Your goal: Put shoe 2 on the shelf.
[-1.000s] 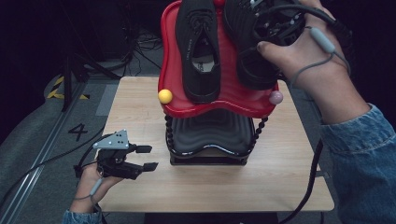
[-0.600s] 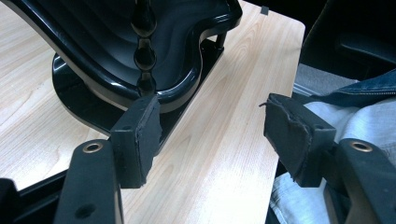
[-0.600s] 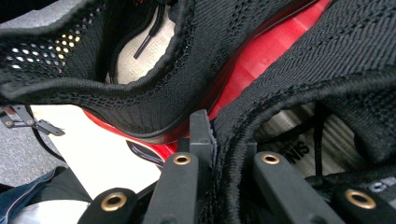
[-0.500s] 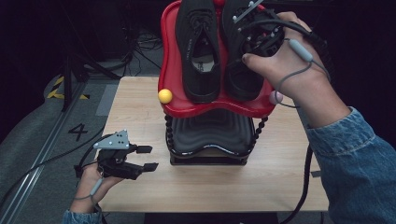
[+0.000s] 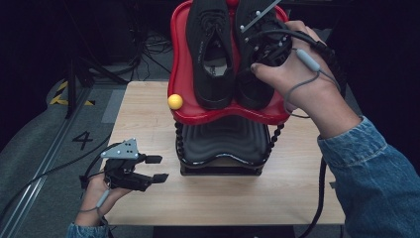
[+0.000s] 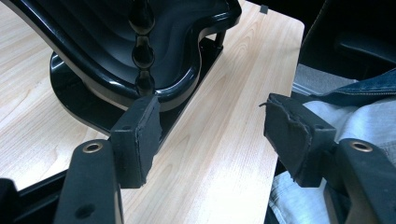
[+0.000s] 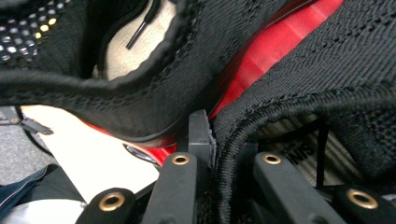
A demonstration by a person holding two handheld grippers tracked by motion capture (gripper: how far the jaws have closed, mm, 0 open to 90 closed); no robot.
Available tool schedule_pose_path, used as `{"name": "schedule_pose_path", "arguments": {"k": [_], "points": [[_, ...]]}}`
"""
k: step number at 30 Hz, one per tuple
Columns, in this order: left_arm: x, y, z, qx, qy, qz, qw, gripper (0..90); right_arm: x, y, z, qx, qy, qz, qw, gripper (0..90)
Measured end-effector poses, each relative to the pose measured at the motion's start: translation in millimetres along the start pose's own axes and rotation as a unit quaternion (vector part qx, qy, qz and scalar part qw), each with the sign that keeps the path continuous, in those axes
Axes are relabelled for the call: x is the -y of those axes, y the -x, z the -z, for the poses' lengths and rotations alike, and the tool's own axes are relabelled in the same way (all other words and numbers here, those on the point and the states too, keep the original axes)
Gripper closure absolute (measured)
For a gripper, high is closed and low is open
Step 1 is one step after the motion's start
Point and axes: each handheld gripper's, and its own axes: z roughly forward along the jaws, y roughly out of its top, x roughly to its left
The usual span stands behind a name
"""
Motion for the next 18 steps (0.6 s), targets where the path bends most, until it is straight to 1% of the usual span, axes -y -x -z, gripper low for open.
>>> {"name": "schedule_pose_path", "arguments": {"k": [2,8,10,13,14,16,17,18], "points": [[0.0,0.7,0.1,0.000,0.002,0.003,1.0000,36.8,-1.0,-0.2,-2.1,0.005,0.003,0.000,1.0000,83.4],[0.5,0.5,1.5,-0.001,0.005,0.007,1.0000,36.7,-1.2,0.0,-2.3,0.005,0.004,0.000,1.0000,82.9],[0.3,0.2,1.4,0.000,0.001,0.003,1.0000,36.7,-0.1,-0.7,-1.3,0.002,0.003,-0.007,1.0000,79.0],[0.4,1.1,1.4,-0.001,0.002,0.006,1.0000,36.8,2.1,-0.1,0.4,-0.013,0.005,-0.017,0.9998,70.4],[0.4,1.1,1.9,-0.002,0.000,0.003,1.0000,36.8,2.9,0.1,2.4,-0.019,0.011,-0.022,0.9995,68.2],[2.3,1.9,1.8,-0.003,0.001,0.004,1.0000,36.7,3.9,0.6,6.2,-0.023,0.016,-0.022,0.9994,62.5],[3.1,1.8,2.6,-0.004,-0.001,0.003,1.0000,36.8,4.8,1.4,8.6,-0.028,0.017,-0.027,0.9991,61.4],[3.1,1.8,2.6,-0.004,-0.001,0.003,1.0000,36.8,4.8,1.4,8.6,-0.028,0.017,-0.027,0.9991,61.4]]}}
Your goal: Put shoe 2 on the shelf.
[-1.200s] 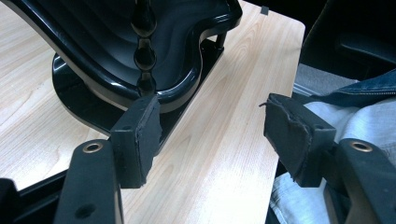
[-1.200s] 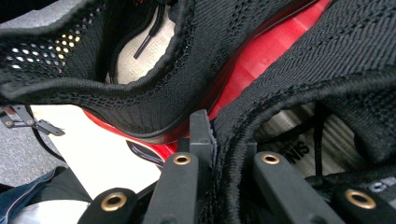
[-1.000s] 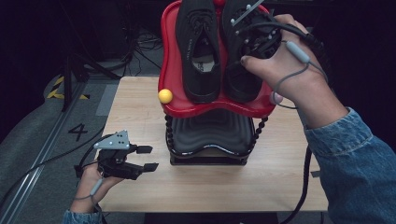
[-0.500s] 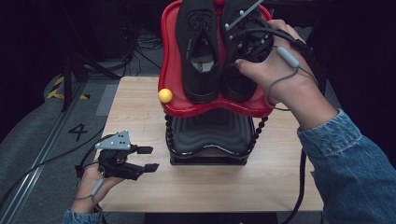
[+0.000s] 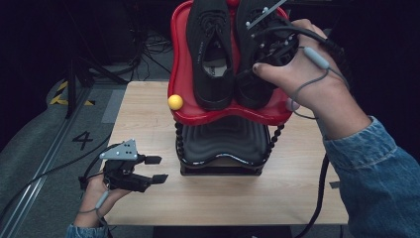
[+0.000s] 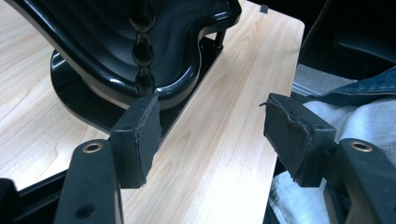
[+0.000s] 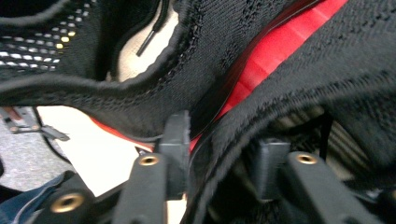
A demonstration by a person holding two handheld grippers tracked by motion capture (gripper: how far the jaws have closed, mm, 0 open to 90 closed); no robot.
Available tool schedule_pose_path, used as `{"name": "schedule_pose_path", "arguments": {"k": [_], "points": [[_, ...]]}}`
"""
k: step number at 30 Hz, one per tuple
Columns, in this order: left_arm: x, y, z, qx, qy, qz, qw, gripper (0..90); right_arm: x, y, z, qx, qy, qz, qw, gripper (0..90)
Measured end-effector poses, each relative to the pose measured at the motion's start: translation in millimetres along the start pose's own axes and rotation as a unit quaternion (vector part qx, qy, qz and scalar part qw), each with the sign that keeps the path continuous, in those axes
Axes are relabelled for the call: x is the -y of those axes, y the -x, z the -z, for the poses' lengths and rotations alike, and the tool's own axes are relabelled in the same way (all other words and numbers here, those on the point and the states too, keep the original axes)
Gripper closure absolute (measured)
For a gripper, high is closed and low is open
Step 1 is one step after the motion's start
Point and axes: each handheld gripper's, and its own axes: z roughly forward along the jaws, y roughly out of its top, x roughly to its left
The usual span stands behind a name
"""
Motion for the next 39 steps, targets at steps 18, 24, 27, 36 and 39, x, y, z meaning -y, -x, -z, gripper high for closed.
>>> {"name": "schedule_pose_path", "arguments": {"k": [18,24,27,36,39], "points": [[7.1,2.4,2.2,-0.009,-0.002,0.010,0.9999,36.7,17.4,-0.3,68.9,-0.009,0.081,0.012,0.9966,48.3],[6.1,1.5,2.3,-0.008,0.000,0.011,0.9999,36.7,32.3,4.9,88.4,-0.006,0.098,0.011,0.9952,46.3],[4.9,0.1,1.6,-0.008,-0.003,0.010,0.9999,36.7,39.2,7.6,93.8,-0.006,0.100,0.005,0.9950,46.2],[1.0,-4.7,0.4,-0.012,-0.003,0.013,0.9998,36.5,72.2,19.8,108.0,0.006,0.107,0.008,0.9942,44.6],[0.2,-6.1,-1.2,-0.011,0.001,0.015,0.9998,36.5,85.2,25.6,109.3,0.008,0.105,0.003,0.9945,44.6]]}}
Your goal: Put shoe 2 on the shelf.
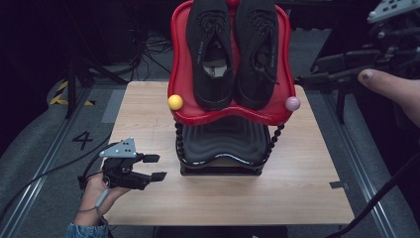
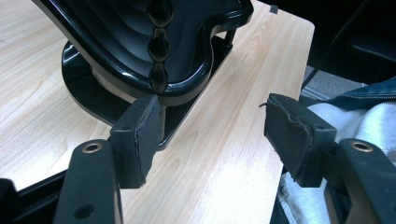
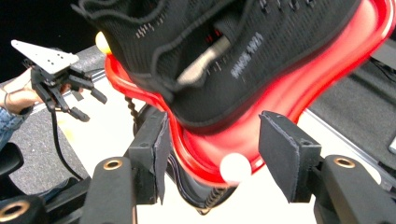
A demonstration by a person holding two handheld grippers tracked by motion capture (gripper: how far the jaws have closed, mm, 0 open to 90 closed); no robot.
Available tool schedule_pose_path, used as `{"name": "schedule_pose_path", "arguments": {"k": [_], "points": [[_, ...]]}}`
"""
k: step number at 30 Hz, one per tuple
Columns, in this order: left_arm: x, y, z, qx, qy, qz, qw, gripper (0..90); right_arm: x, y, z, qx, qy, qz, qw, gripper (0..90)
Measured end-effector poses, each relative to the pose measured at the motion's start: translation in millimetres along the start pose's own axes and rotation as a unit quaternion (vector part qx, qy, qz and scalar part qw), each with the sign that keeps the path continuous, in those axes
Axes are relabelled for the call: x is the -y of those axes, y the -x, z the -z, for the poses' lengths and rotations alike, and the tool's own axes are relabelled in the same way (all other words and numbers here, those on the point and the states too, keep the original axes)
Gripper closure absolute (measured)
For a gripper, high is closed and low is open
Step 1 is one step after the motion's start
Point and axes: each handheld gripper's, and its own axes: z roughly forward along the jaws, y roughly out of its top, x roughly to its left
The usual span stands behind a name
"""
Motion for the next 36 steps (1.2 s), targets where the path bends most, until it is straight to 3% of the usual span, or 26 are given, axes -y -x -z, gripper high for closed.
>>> {"name": "schedule_pose_path", "arguments": {"k": [10,18,24,32,36], "points": [[-0.4,-1.6,0.4,-0.003,-0.003,0.003,1.0000,36.5,36.7,21.4,10.6,0.016,-0.008,-0.018,0.9997,44.2],[1.6,-2.7,2.2,-0.012,0.002,0.008,0.9999,36.6,63.1,32.2,8.7,0.025,-0.014,-0.026,0.9992,42.3],[3.9,-4.9,2.5,-0.044,-0.012,0.012,0.9989,36.5,94.6,40.4,-2.5,0.034,-0.021,-0.033,0.9987,40.4],[7.4,-3.1,3.4,-0.056,-0.013,0.019,0.9981,36.5,143.4,51.4,-29.8,0.029,-0.043,-0.051,0.9974,39.1],[10.8,-3.4,5.1,-0.066,-0.019,0.022,0.9974,36.5,158.6,54.3,-41.1,0.024,-0.043,-0.061,0.9969,38.7]]}}
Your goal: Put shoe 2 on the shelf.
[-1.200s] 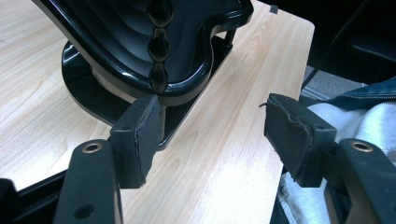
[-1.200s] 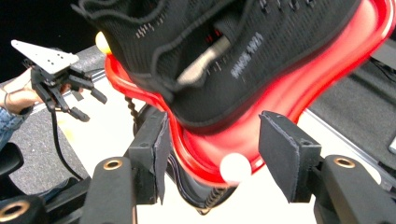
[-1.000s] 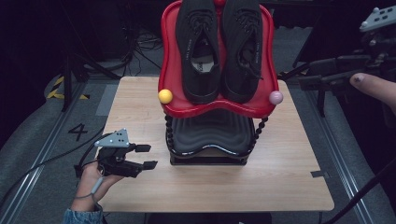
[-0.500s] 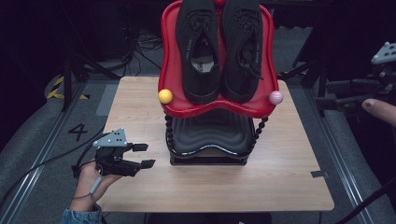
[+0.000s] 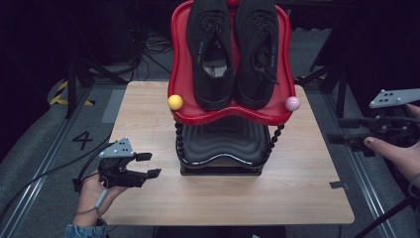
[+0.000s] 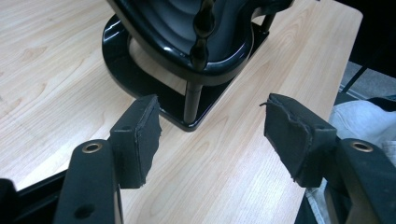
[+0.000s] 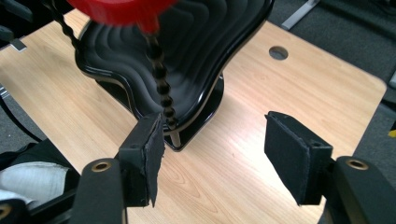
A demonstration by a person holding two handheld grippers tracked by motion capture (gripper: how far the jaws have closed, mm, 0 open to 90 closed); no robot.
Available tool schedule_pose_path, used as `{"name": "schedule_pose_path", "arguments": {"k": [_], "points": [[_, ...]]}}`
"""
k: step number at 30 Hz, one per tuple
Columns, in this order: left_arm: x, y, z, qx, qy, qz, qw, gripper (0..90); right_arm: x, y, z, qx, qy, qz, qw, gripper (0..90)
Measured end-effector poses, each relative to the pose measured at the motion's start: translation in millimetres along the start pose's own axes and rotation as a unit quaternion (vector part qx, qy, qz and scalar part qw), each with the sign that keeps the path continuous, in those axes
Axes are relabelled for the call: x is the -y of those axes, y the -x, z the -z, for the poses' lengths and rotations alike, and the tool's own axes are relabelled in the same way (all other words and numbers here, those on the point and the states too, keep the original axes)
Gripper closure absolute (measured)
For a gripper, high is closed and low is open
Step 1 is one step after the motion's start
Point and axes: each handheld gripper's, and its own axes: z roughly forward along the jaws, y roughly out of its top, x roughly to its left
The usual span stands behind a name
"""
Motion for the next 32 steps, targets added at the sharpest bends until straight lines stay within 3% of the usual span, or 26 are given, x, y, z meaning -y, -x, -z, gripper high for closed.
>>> {"name": "schedule_pose_path", "arguments": {"k": [5,9,12,19,26,27,32], "points": [[4.6,1.2,4.4,-0.013,0.001,0.001,0.9999,36.5,24.3,3.3,-25.3,0.011,-0.013,0.004,0.9998,38.3],[7.0,1.2,6.5,-0.019,-0.003,0.008,0.9998,36.5,38.6,4.5,-39.1,0.010,-0.009,0.000,0.9999,38.2],[8.3,0.3,6.3,-0.023,-0.005,0.007,0.9997,36.6,58.8,7.2,-59.9,0.005,-0.010,-0.010,0.9999,37.7],[9.7,-0.4,4.2,-0.035,-0.009,0.014,0.9992,36.5,89.1,13.2,-89.6,-0.002,-0.025,-0.039,0.9989,37.6],[10.5,-0.5,4.4,-0.040,-0.007,0.016,0.9991,36.5,115.5,18.7,-114.8,0.016,-0.049,-0.070,0.9962,37.6],[10.5,-0.2,4.2,-0.042,-0.010,0.015,0.9990,36.4,119.0,19.8,-118.6,0.021,-0.052,-0.066,0.9963,37.6],[11.5,-0.9,2.6,-0.045,-0.013,0.014,0.9988,36.2,131.6,20.9,-128.7,0.013,-0.039,-0.076,0.9963,37.4]]}}
